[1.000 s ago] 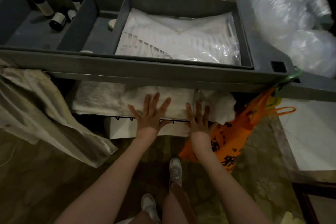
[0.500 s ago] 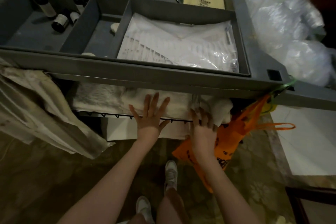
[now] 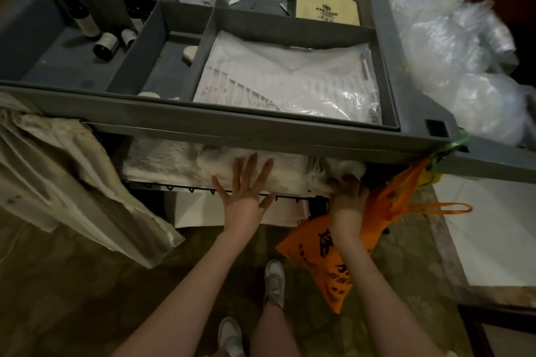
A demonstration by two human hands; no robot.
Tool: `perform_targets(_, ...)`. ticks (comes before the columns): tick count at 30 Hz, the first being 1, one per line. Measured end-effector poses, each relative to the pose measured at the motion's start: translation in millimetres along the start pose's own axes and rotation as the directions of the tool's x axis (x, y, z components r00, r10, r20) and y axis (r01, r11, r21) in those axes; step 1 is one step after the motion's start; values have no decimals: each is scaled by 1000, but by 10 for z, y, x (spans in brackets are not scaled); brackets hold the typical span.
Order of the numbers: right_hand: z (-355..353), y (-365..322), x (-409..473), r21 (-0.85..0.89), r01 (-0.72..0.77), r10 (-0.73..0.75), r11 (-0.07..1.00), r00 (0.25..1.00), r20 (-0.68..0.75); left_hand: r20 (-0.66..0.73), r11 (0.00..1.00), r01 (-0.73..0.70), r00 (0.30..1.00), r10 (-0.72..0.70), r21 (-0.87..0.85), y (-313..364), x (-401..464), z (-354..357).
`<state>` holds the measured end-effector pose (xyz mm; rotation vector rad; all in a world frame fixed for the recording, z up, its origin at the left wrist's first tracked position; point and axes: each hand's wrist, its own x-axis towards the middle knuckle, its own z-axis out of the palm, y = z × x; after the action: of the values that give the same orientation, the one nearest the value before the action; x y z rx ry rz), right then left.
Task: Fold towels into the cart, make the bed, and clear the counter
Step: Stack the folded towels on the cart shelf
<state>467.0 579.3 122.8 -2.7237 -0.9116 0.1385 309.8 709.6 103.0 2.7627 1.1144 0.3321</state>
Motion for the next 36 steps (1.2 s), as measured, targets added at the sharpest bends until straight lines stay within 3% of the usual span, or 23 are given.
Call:
perform_targets(5, 112, -38, 17, 66, 122, -121, 990, 992, -20, 36, 1000, 6, 999, -6, -17, -15, 8, -15)
perform_targets(6, 135, -5, 93, 26, 129, -130, 991, 991, 36, 55, 1000, 12, 998, -11, -19, -21, 16, -13)
perform_targets(8, 169, 42, 257, -136, 97, -75, 986, 985, 156, 93, 999, 31, 995, -27, -42, -32, 21, -14)
perform_targets(11, 171, 1, 365, -135, 43, -7, 990, 965, 261, 177, 997, 44, 984, -34, -57, -32, 38, -81)
perform_targets(16, 64, 91, 79, -31, 29, -25, 999, 992, 127, 133, 998, 38, 991, -31, -52, 4, -45, -93)
perform_targets(20, 49, 103, 74, -136, 7, 33, 991, 958, 286, 284, 998, 62, 957, -54, -20, 44, -2, -143)
perform_targets(24, -30, 72, 70, -116, -8, 42, 993, 957, 289, 331, 997, 60, 943, -39, -53, 64, 18, -250)
perform_targets(33, -289, -66, -238, -50, 135, -132, 990, 989, 60, 140, 982, 49, 990, -23, -182, 157, -115, -522)
perform_targets(36, -287, -117, -259, -35, 230, -227, 973, 972, 64, 77, 979, 56, 996, -42, -194, 153, -238, -543)
